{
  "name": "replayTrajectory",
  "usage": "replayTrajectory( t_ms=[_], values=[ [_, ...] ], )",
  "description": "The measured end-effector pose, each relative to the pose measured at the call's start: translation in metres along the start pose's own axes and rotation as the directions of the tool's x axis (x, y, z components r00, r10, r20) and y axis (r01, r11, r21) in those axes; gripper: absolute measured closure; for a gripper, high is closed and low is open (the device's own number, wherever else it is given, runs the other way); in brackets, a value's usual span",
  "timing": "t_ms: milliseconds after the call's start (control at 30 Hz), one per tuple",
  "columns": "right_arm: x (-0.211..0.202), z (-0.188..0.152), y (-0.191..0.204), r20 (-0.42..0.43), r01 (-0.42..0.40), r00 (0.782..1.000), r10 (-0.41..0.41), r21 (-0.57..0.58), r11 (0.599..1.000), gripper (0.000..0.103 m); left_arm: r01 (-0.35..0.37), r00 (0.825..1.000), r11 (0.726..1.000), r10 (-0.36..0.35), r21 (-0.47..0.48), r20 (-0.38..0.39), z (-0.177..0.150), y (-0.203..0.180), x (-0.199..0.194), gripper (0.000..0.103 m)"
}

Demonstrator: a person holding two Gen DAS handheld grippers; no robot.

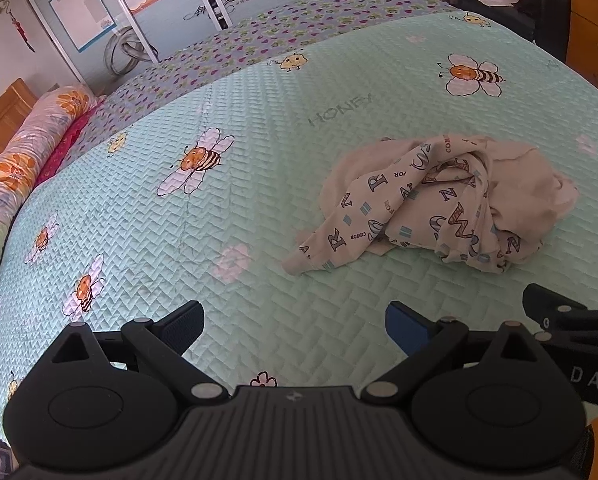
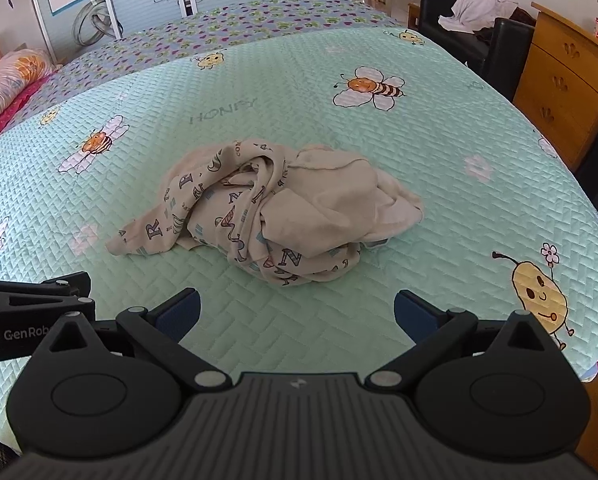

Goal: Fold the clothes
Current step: 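Move both grippers toward the crumpled cream lettered garment on the bed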

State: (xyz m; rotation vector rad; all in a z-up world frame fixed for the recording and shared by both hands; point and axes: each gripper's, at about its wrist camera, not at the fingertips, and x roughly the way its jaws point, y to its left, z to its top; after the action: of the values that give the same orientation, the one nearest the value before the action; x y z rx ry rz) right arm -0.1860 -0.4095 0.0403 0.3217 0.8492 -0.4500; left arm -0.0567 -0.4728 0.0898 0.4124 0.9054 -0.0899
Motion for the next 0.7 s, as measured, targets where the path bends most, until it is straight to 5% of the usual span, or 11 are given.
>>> replayTrajectory(
  t_ms=[567,700],
  values=[
    [0.022,-0.003,-0.014,-0.030,-0.060,0.998,0.062,0.046,0.997,0.001,0.095,0.995,0.994,-0.095,0.053,-0.008,-0.078,0.095,-0.006,0.003],
    [0.014,-0.011,-0.034,0.122,-0.144,0.983,0.134,0.082,0.986,0.001,0.137,0.990,0.990,-0.138,0.029,0.001,-0.098,0.130,0.010,0.003]
  ],
)
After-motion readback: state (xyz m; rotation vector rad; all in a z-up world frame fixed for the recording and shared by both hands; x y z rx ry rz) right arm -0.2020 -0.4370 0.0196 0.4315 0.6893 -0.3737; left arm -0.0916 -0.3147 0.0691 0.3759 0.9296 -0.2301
